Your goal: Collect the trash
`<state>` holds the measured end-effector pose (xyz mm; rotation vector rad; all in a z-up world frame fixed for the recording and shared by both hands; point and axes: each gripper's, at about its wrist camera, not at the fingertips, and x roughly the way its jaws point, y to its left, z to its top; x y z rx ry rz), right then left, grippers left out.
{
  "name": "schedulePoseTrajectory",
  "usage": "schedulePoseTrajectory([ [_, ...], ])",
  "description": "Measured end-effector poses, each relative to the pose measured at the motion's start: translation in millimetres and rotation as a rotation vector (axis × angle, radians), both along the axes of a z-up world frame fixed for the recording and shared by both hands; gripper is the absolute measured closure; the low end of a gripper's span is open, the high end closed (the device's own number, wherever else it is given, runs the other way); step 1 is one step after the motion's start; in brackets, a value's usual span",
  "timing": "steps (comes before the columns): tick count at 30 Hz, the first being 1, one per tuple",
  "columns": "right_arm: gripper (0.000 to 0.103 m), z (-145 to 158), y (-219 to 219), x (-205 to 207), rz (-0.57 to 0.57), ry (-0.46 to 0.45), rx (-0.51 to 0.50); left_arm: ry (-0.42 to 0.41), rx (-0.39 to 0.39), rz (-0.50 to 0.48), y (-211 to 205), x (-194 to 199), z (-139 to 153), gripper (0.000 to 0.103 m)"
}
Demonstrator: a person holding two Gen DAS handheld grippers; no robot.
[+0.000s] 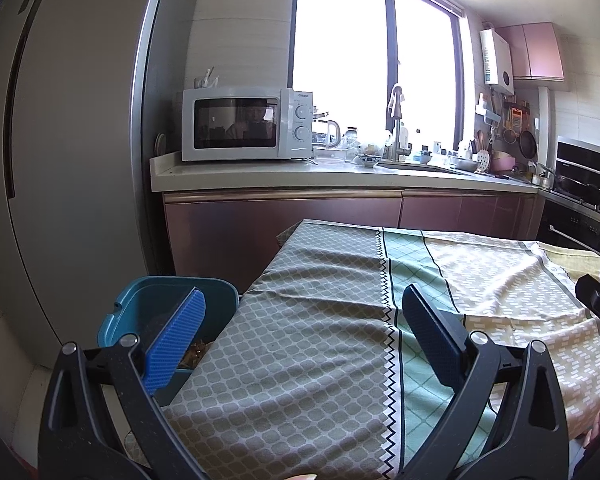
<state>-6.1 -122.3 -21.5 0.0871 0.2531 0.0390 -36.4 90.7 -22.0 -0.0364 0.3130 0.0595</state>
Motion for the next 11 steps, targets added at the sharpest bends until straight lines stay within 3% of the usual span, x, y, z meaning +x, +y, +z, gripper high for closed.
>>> schedulePoseTrajectory([
  [5,0.007,-1,-9,4,-0.003,0.014,0.007,0.041,-0.016,-0.041,-7,16,0,0.006],
  [8,0.007,-2,-23,9,-0.012,0.04,0.015,0.148,-0.068,-0.06,-4,49,-5,0.006],
  [11,0.007,-2,-46,15,-0.049,0.071,-0.005,0.274,-0.065,-0.037,-2,96,-18,0.006],
])
